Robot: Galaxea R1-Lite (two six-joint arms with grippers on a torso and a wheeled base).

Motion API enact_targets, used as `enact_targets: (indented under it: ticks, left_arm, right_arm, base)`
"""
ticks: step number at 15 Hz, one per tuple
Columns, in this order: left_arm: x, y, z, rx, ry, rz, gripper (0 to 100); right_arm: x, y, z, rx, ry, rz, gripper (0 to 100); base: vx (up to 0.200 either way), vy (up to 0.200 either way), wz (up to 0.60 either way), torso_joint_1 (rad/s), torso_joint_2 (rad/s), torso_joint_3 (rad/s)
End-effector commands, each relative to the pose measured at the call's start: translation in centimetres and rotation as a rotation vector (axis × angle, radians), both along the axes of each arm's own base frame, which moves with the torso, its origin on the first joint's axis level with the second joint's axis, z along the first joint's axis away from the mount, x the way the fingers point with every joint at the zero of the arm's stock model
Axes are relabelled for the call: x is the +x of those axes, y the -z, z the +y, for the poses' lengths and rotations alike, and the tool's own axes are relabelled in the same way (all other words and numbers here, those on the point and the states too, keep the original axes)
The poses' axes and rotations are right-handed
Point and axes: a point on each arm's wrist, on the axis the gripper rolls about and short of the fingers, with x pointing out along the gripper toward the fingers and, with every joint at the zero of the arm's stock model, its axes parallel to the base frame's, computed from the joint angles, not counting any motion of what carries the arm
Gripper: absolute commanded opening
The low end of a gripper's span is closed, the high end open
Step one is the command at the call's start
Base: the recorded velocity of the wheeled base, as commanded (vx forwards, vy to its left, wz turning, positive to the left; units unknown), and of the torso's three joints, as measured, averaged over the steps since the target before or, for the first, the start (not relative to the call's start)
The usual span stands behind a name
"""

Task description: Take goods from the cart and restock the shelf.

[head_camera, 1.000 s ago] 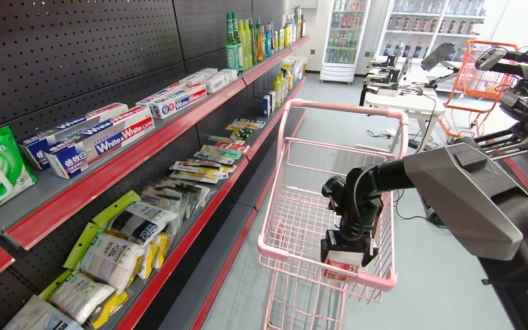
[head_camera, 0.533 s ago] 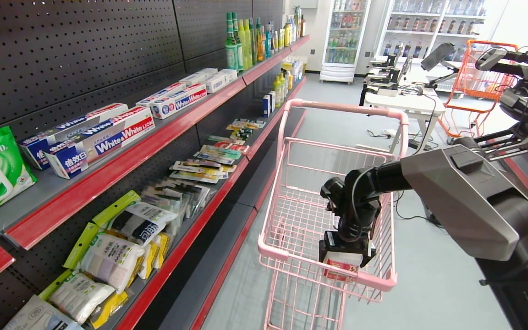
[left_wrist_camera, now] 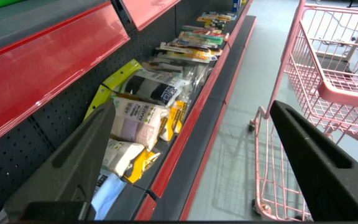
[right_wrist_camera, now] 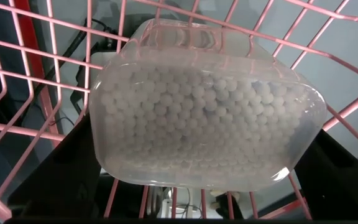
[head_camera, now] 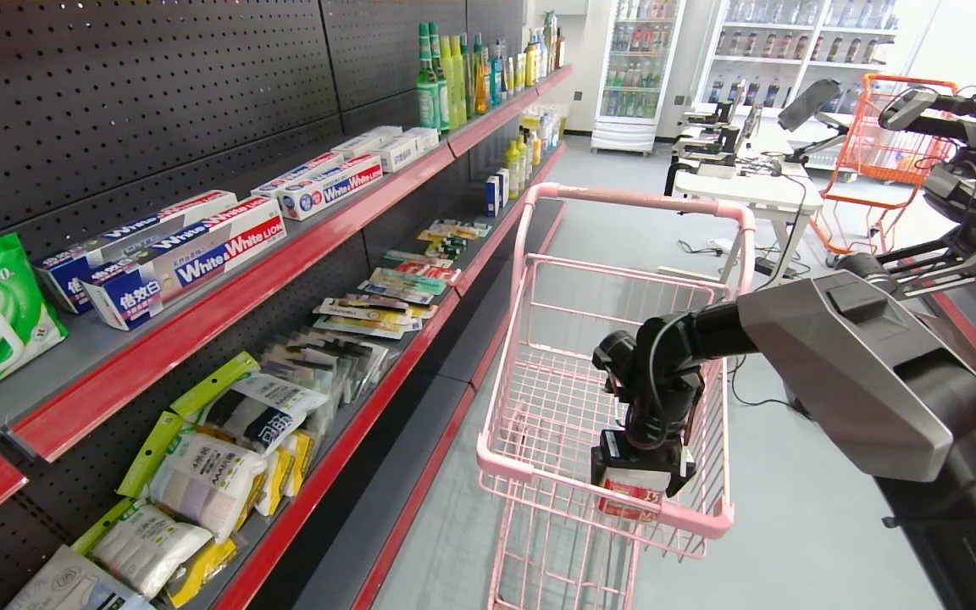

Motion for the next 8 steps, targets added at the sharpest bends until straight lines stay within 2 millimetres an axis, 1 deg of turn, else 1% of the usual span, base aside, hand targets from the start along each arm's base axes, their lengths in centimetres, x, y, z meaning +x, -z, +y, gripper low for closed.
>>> enact_targets:
  ticks: [1,6,7,8]
  left_arm:
    - [0.01,0.0,0.0,0.0,-0.001,0.001,100]
    - [0.01,0.0,0.0,0.0,-0.001,0.001,100]
    - [0.01,0.0,0.0,0.0,-0.001,0.001,100]
    - [0.01,0.0,0.0,0.0,-0.001,0.001,100]
  right_arm:
    - [0.01,0.04,0.07,0.0,-0.002,0.0,100]
    - [-0.03,0.01,0.12,-0.001,0.0,-0.002,100]
    - [-0.1,0.06,0.16,-0.002,-0.002,0.001,0]
    - [-0.14,0.09,0.15,-0.003,-0.002,0.004,0]
  base:
    - [0.0,0.0,0.0,0.0,0.0,0.0]
    - [0.0,0.0,0.0,0.0,0.0,0.0]
    - [0.0,0.0,0.0,0.0,0.0,0.0]
    - [0.0,0.0,0.0,0.0,0.0,0.0]
